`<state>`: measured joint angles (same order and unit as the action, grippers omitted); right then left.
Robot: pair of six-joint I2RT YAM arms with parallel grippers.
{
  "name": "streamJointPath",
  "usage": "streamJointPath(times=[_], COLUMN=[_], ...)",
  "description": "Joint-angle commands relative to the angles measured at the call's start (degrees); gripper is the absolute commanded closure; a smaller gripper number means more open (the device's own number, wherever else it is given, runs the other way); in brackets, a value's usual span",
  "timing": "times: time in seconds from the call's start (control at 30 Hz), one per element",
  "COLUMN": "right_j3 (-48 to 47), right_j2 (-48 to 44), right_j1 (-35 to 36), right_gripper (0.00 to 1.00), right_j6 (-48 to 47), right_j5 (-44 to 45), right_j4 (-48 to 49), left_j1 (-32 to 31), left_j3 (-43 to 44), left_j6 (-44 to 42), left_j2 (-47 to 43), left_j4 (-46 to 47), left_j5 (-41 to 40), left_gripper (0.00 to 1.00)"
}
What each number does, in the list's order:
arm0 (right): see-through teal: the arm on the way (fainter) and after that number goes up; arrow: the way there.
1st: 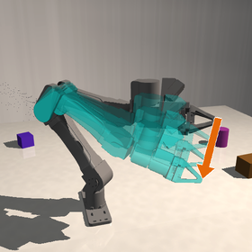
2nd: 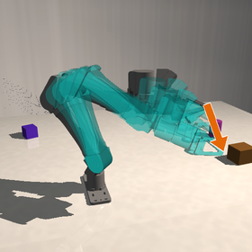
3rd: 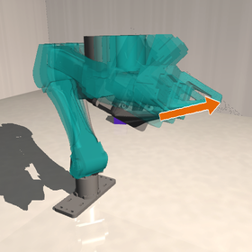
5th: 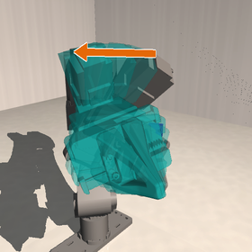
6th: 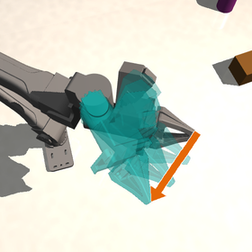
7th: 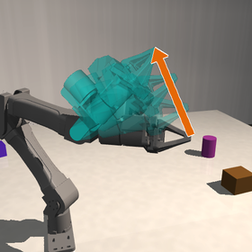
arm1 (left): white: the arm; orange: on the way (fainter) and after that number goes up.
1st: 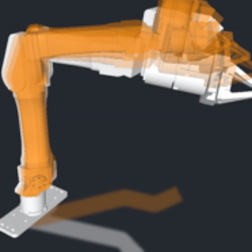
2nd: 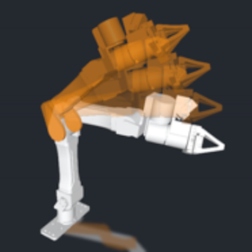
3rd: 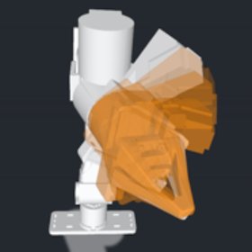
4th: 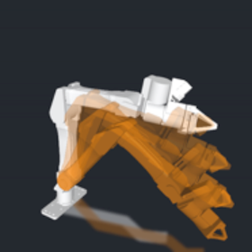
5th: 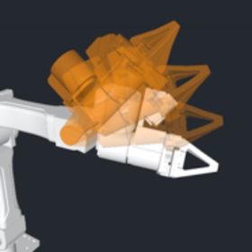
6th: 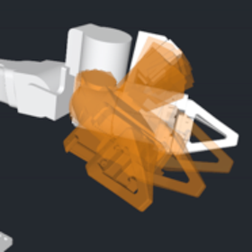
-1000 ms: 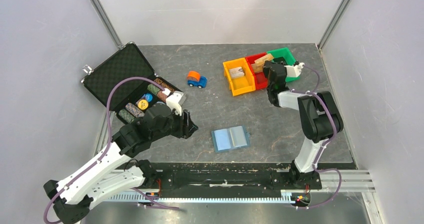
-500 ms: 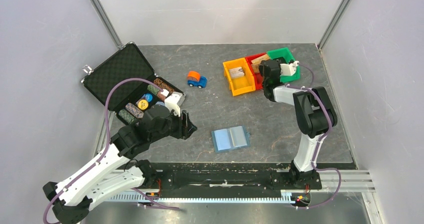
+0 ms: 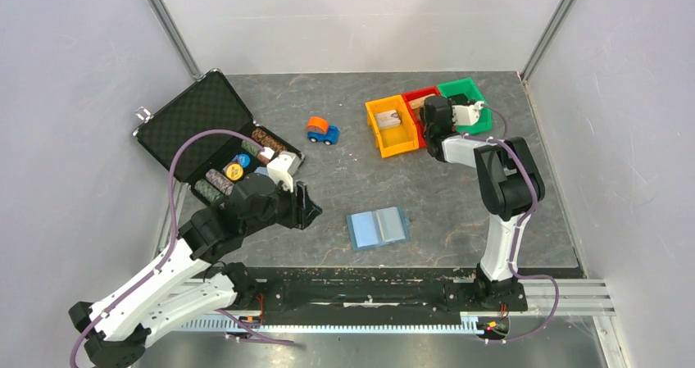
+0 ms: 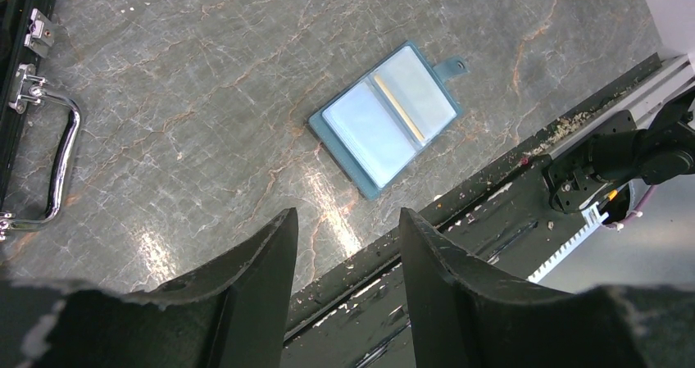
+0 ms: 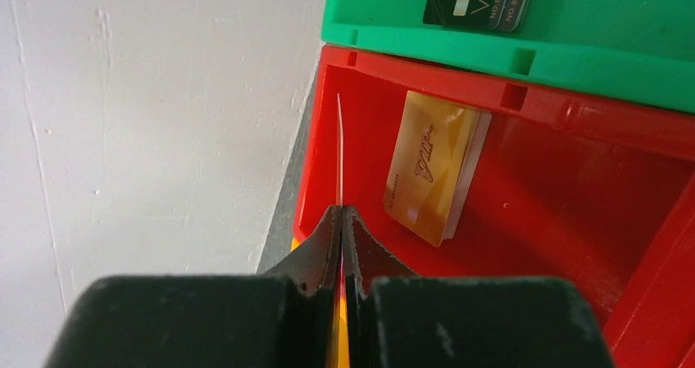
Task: Take the credit cards out of the card holder
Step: Place the credit card in the storage box.
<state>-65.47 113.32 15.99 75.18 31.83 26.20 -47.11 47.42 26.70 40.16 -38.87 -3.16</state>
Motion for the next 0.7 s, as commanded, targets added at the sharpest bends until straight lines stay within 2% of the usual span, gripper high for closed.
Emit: streamJointPath(times=[0.0,0.17,0.2,0.23,0.43,0.67], right_j3=[-3.55,-5.13,-5.20,-5.19,-6.97,-9.85], right_j2=[1.45,2.67,2.82,2.95,4.21,6.24], right_j1=[0.45,0.61,0.62,0.70,0.70,0.72], right_gripper=[1.00,1.00,1.00,1.00,1.00,0.95], right_j6=[3.06,3.38,3.75,3.90,4.36,4.10], right_j5=[2.11,2.33,2.28,2.27,2.28,1.25], right_j4=[-3.21,-4.47,-4.84,-4.98,-7.45,-9.46], left_j1=[-0.17,-0.17,-0.18,-0.17,-0.22,-0.17], left_j3=[-0.04,-0.05,-0.08,-0.10,-0.13,-0.13], left_j6=[-2.88,-2.88,1.08,-2.75,-2.79,-2.79], left_j2=[-0.42,-0.72,-0.78,-0.88,-1.09,-1.56], left_j4=[1.34,1.34,1.34,1.34,1.51,1.51], left_j5=[-1.16,-1.27,-1.32,-1.43,-1.69,-1.94], left_gripper=[0.44,0.44,0.44,0.44,0.44,0.44])
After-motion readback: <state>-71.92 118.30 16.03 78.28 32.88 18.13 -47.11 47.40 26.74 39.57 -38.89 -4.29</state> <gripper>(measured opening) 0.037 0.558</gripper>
